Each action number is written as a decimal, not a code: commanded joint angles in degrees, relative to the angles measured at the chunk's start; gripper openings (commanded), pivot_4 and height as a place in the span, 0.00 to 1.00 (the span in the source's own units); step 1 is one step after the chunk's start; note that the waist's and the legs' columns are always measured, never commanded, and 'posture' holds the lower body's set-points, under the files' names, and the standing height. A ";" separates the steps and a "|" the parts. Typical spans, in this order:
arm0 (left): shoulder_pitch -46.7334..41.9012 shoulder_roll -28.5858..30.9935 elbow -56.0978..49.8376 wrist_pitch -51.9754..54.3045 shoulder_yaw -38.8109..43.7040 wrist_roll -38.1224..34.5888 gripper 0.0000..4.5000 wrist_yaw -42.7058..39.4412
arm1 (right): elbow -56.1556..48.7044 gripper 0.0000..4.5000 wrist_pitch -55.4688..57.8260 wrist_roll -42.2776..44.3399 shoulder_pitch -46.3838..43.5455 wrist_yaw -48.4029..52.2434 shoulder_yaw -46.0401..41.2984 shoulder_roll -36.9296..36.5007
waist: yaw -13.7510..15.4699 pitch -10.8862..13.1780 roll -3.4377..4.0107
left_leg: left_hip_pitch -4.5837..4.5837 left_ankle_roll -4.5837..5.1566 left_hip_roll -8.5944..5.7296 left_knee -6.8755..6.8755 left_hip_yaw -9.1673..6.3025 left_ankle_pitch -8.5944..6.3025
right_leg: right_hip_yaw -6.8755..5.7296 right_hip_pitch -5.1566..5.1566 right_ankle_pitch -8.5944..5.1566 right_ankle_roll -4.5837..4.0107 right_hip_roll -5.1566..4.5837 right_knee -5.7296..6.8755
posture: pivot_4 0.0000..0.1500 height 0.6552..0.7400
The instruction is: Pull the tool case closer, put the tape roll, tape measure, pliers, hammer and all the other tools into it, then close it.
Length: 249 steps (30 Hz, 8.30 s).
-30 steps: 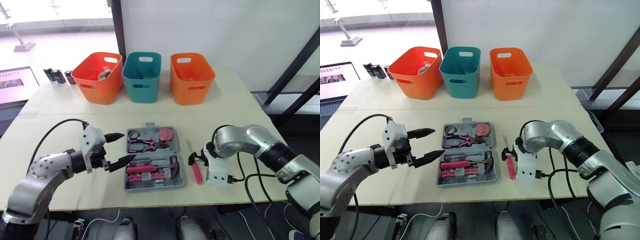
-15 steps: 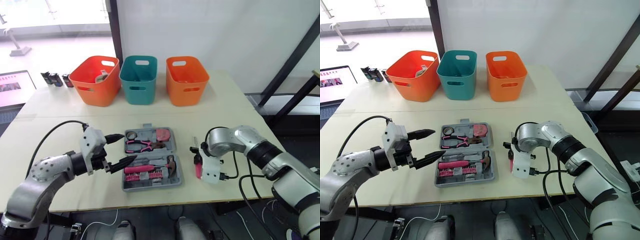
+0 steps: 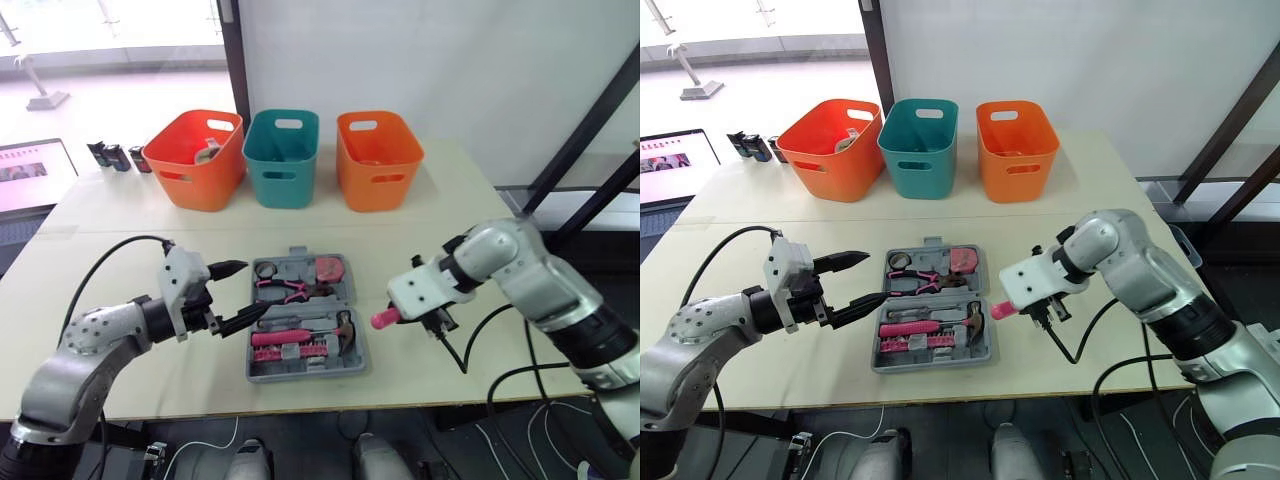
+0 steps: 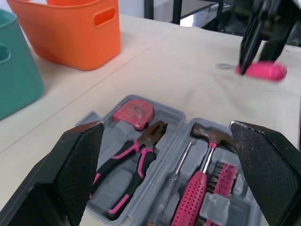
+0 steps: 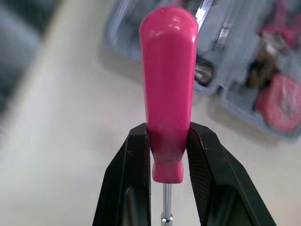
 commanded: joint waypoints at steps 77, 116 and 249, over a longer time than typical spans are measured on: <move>-0.99 1.30 4.94 -2.58 4.50 1.90 1.00 -3.81 | -17.68 0.08 16.57 8.57 38.31 -79.93 -23.97 41.33 | 0.91 -0.04 -0.02 | -1.03 -0.01 0.00 0.17 -0.16 0.01 | -0.03 -0.94 0.22 0.04 0.11 -0.05 | 1.00 1.00; 14.81 8.20 12.35 -21.60 12.73 1.97 1.00 -26.95 | -9.47 0.08 52.73 21.60 -15.80 -41.12 26.17 27.32 | -0.47 -0.03 -0.03 | -1.31 0.00 0.08 -0.01 -0.03 0.02 | -0.03 -1.58 0.19 -0.03 0.13 0.23 | 1.00 1.00; -10.56 -9.71 43.53 -22.87 -17.94 29.72 0.01 -11.57 | 4.15 0.00 37.27 4.74 6.33 -44.09 10.76 27.06 | 0.92 -0.27 -0.03 | -0.87 0.01 0.09 0.11 -0.20 0.04 | -0.07 -0.82 0.26 0.33 0.25 0.20 | 1.00 1.00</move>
